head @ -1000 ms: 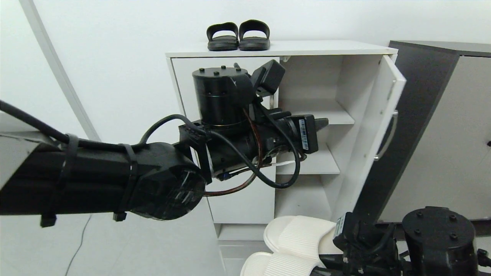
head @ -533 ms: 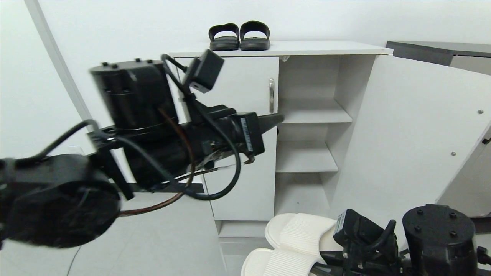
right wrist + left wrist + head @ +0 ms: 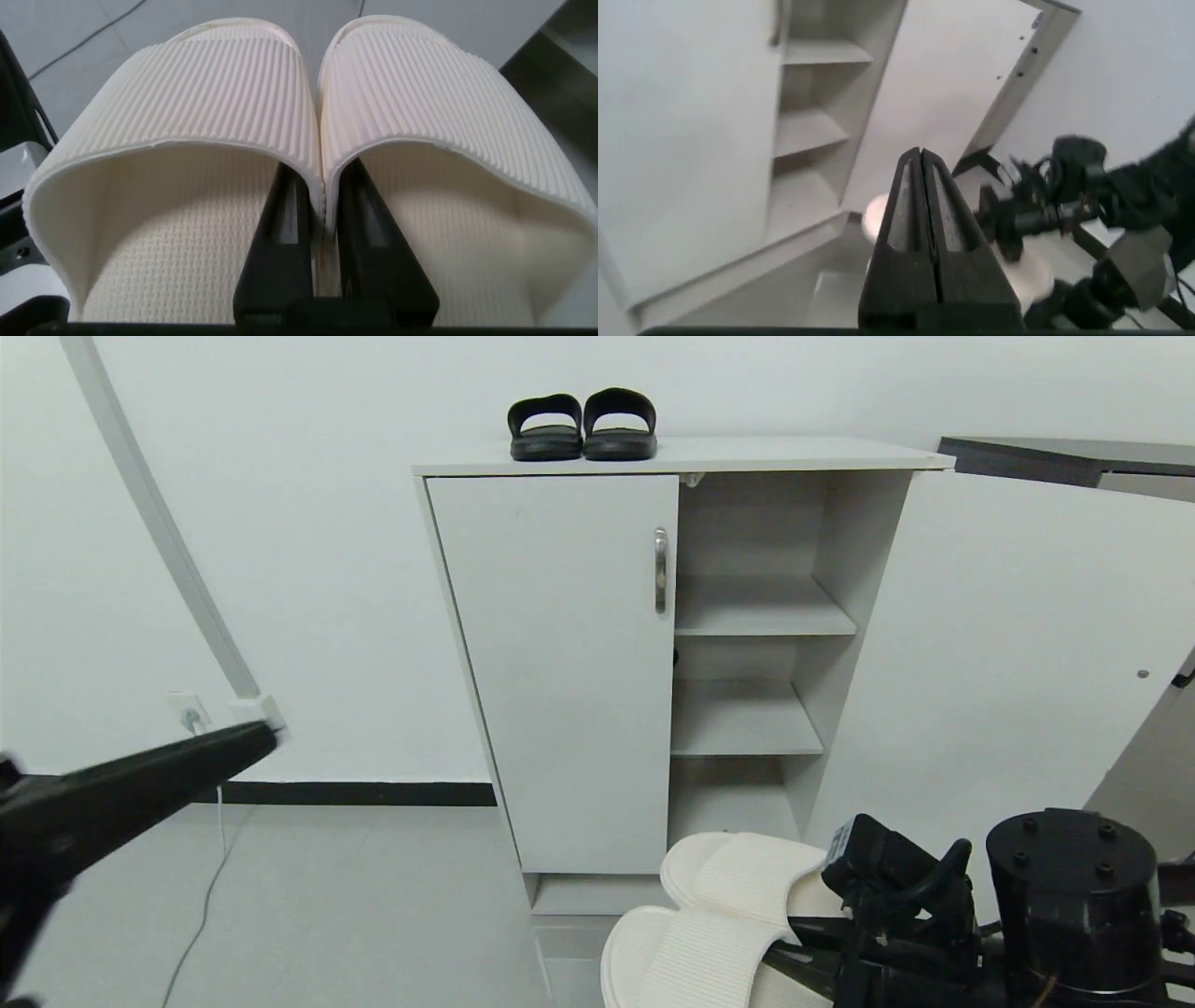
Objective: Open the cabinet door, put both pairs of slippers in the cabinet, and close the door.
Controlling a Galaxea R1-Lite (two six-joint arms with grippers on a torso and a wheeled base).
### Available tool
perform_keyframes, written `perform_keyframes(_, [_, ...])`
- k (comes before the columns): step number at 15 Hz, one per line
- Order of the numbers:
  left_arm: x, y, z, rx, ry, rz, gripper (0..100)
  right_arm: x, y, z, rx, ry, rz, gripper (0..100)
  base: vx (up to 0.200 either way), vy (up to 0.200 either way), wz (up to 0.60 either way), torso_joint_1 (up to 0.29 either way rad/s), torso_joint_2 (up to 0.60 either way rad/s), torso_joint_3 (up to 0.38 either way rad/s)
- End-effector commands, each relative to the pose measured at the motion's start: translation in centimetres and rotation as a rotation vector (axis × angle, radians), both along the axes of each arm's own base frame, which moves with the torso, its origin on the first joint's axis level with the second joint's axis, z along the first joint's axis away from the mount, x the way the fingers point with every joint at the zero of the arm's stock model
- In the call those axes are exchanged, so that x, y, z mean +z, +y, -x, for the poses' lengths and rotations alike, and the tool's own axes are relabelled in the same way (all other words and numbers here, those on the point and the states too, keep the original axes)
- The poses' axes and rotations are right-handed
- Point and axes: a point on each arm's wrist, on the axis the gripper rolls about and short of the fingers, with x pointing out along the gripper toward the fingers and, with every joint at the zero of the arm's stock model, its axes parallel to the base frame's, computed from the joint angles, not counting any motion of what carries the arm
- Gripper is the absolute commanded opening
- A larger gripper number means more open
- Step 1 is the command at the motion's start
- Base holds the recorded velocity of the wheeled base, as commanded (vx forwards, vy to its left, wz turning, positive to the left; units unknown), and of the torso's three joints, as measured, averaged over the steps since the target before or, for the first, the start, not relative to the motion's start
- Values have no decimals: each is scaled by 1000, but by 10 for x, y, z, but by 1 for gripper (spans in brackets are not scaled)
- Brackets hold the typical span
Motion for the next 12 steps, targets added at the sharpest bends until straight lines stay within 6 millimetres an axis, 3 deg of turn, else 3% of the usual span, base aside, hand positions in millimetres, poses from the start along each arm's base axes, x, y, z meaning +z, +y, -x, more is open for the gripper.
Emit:
perform_keyframes(1, [-38, 41, 86, 210, -37, 14, 0, 1, -1, -1, -5, -4, -5, 0, 0, 0, 0, 0, 0, 0])
perform_keyframes(4, [-61, 39, 106, 414, -11, 0, 0, 2, 1, -2, -3, -7, -8, 0, 0, 0, 0, 0, 0, 0])
perform_keyframes(9, [-129, 30, 98, 767, 13, -214, 0, 4, 0, -2, -3, -14, -16, 0, 0, 0, 0, 0, 0, 0])
perform_keyframes(12, [-152, 32, 91, 784, -65, -292, 0, 4, 0, -2, -3, -17, -18, 0, 0, 0, 0, 0, 0, 0])
